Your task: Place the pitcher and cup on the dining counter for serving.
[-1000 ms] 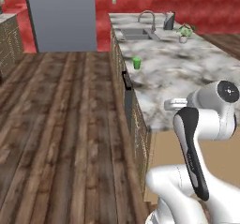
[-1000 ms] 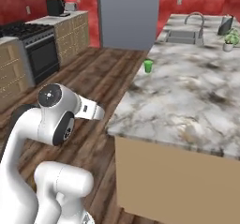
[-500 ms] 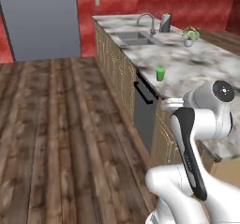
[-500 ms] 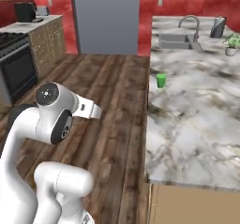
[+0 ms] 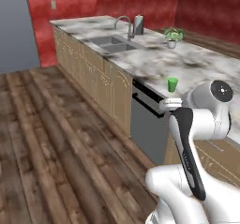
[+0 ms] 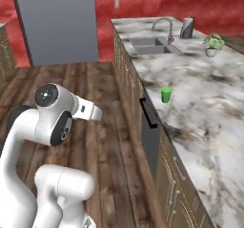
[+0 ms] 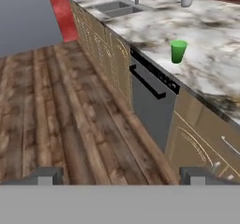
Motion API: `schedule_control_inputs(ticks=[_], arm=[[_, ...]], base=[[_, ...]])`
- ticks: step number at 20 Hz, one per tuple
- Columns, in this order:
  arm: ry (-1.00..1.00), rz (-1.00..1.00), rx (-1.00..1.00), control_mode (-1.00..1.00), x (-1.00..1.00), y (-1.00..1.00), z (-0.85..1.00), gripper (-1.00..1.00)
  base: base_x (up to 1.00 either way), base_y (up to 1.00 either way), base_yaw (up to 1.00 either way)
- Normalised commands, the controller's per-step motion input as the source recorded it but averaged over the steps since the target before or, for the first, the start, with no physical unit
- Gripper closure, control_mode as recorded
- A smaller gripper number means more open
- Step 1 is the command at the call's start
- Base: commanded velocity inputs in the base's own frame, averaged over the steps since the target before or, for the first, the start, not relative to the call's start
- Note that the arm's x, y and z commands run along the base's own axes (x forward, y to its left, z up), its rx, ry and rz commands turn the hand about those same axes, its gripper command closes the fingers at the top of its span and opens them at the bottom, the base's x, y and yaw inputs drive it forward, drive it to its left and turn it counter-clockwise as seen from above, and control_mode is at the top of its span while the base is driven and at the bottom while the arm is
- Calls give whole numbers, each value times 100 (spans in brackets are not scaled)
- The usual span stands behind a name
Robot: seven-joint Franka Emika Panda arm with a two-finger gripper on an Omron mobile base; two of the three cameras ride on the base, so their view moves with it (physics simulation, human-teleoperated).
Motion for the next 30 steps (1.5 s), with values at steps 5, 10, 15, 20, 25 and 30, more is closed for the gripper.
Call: schedule_control_inputs(ticks=[5, 10, 15, 20, 25, 30], arm=[[0, 0, 0, 100, 0, 0, 0, -100], [0, 0, 0, 100, 0, 0, 0, -100], [0, 0, 0, 100, 0, 0, 0, -100], [0, 0, 0, 100, 0, 0, 0, -100], [0, 0, 0, 100, 0, 0, 0, -100], [0, 0, 0, 100, 0, 0, 0, -100]], base=[[68, 77, -73], [59, 72, -75], [59, 82, -70], [42, 65, -69], [70, 34, -48], [73, 21, -27]])
